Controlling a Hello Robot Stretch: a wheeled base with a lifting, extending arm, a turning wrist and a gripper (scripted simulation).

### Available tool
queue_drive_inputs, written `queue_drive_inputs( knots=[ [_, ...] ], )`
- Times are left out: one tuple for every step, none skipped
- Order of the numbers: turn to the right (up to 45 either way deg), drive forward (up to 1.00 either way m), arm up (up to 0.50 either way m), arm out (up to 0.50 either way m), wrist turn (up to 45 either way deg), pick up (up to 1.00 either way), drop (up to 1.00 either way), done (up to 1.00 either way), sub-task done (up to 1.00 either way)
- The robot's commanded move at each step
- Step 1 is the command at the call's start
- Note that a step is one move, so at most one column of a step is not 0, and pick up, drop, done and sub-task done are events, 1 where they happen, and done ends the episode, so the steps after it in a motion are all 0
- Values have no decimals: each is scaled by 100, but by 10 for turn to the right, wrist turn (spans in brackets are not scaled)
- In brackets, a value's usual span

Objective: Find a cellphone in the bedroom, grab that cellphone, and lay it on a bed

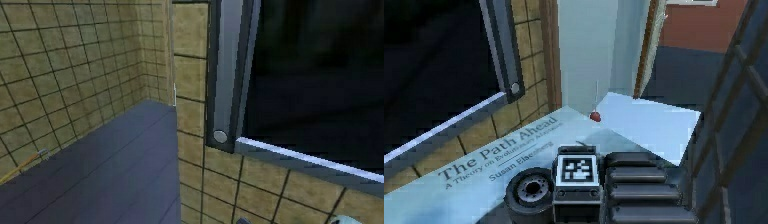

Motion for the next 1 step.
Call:
queue_drive_inputs(
  knots=[
    [0, 5, 0, 0, 0, 0, 0, 0, 0]
  ],
)
